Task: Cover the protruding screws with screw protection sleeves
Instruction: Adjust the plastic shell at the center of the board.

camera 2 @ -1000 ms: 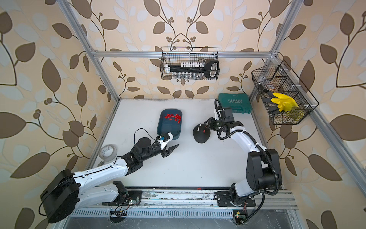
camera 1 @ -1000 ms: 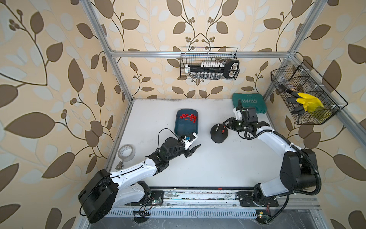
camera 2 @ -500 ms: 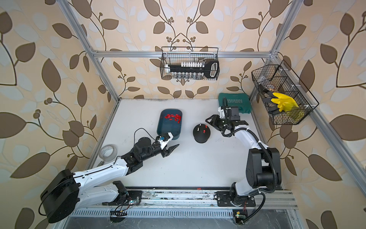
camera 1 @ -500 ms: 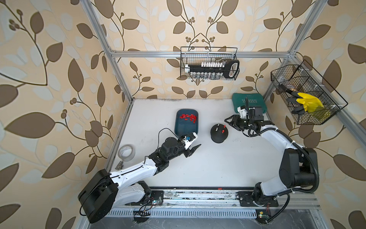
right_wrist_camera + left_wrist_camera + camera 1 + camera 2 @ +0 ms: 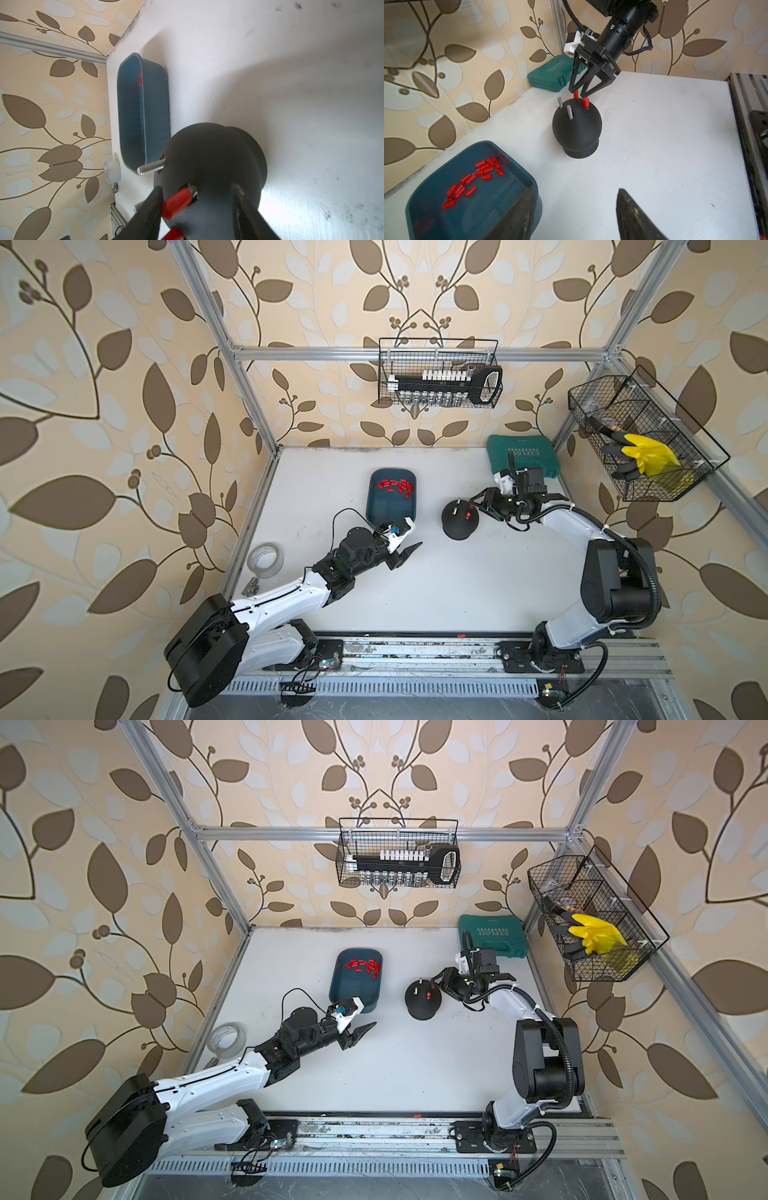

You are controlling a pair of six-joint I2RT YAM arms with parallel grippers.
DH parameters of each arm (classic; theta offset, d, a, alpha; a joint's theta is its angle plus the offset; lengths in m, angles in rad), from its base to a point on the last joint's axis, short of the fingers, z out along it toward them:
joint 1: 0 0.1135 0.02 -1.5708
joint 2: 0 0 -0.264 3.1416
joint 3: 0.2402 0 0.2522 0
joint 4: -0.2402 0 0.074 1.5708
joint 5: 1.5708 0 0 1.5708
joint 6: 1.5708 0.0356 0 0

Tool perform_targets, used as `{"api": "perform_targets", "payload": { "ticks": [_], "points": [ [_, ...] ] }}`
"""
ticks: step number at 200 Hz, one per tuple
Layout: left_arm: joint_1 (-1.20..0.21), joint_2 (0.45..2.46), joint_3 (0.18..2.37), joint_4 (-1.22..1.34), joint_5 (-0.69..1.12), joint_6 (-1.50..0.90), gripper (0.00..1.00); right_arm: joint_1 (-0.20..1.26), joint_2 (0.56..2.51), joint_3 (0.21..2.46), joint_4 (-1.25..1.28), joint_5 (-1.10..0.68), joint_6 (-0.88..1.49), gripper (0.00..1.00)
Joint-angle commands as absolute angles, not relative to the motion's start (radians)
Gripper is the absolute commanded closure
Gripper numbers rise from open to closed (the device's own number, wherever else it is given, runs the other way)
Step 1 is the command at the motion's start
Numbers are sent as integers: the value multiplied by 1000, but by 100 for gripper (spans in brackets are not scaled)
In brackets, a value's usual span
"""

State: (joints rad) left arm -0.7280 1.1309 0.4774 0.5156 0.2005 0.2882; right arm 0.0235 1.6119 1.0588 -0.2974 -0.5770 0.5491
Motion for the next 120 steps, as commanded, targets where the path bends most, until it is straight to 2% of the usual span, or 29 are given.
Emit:
{"api": "perform_targets", "payload": {
  "ticks": [1,36,94,120],
  "points": [
    [-738,1116,512,522,213,296,37,42,1643,1101,-307,-599,539,47],
    [-738,1097,507,511,200,303,37,77,1669,1069,-190,-635,654,46],
    [-738,1068,502,500,190,309,37,120,1797,1153,-106,-681,663,46],
    [-738,1089,512,496,173,306,36,119,1797,1209,-139,-656,647,46]
  ]
}}
